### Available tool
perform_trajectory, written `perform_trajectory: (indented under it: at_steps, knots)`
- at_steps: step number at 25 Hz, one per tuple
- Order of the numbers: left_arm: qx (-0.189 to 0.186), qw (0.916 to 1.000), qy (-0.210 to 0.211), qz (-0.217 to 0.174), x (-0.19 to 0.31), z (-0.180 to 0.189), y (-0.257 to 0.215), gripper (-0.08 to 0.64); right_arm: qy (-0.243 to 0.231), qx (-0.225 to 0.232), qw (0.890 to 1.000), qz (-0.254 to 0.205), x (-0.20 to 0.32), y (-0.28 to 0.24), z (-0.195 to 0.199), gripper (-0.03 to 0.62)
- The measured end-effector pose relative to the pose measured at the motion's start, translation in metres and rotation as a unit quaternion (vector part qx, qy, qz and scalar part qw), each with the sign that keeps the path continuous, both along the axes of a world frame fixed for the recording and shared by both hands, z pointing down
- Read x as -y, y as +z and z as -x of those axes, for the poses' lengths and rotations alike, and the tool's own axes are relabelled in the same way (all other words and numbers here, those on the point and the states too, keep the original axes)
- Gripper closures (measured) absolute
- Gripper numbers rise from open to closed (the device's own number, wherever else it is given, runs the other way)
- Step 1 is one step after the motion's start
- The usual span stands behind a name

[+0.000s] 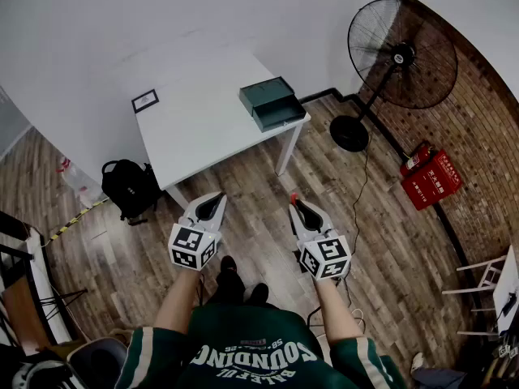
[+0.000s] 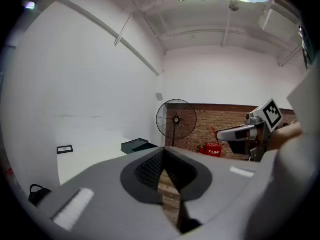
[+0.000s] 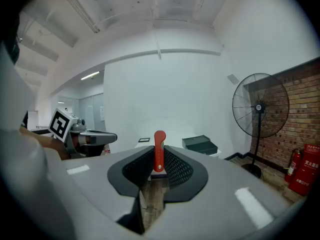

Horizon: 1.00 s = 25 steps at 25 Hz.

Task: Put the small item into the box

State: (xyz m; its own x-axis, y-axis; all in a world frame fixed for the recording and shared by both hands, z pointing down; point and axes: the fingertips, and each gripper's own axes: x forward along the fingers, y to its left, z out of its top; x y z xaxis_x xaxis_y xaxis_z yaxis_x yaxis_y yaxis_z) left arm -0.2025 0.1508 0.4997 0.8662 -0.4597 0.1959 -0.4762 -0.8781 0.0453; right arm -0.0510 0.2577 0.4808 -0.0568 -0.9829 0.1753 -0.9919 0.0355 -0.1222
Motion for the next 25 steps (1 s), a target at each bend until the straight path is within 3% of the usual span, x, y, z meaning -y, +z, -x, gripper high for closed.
perform_trajectory:
  at_steps: [25]
  knots:
    - [-0.001, 0.9998, 0.008, 0.016, -0.029, -0.044, 0.005, 0.509, -0.011, 0.025, 1.0, 0.005, -0.023, 0.008, -0.036, 0.535]
